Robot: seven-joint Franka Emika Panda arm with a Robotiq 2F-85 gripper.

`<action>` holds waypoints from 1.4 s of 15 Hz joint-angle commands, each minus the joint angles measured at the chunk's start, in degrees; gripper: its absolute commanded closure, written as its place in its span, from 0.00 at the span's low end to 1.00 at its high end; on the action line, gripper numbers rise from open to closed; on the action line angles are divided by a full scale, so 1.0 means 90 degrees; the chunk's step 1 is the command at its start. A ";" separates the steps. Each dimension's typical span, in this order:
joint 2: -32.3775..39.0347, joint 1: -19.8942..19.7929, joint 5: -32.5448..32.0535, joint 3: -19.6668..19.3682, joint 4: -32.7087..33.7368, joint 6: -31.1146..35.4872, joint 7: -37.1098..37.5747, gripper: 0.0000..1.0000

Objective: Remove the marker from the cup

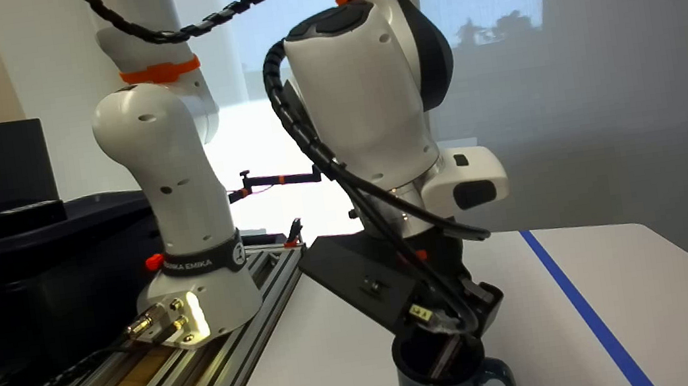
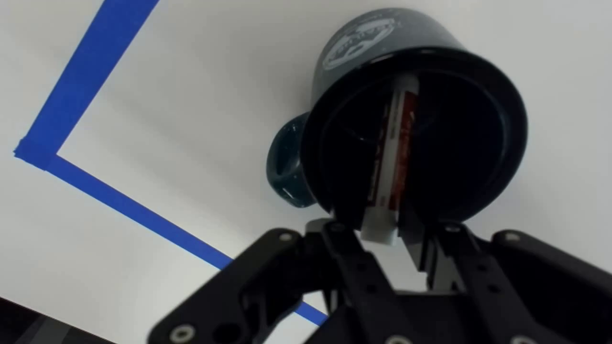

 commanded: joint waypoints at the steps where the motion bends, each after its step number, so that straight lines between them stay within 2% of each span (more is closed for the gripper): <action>1: 0.0122 0.0085 0.0420 0.0068 0.0000 0.0231 -0.0334 0.82; 4: 0.0190 0.0089 0.0592 0.0108 0.0000 0.0312 -0.0470 0.74; 6: 0.0246 0.0092 0.0741 0.0143 0.0001 0.0348 -0.0567 0.73; 7: 0.0274 0.0087 0.0791 0.0162 0.0001 0.0364 -0.0611 0.67; 9: 0.0344 0.0084 0.0943 0.0207 0.0001 0.0419 -0.0694 0.61; 10: 0.0373 0.0085 0.1034 0.0232 0.0001 0.0443 -0.0744 0.69; 13: 0.0415 0.0086 0.1297 0.0308 0.0002 0.0433 -0.0971 0.70; 15: 0.0436 0.0094 0.1474 0.0376 0.0003 0.0410 -0.1042 0.68; 16: 0.0435 0.0098 0.1566 0.0415 0.0003 0.0401 -0.1104 0.61; 19: 0.0441 0.0106 0.1811 0.0512 0.0002 0.0396 -0.1268 0.50; 21: 0.0455 0.0104 0.1937 0.0563 0.0004 0.0396 -0.1329 0.58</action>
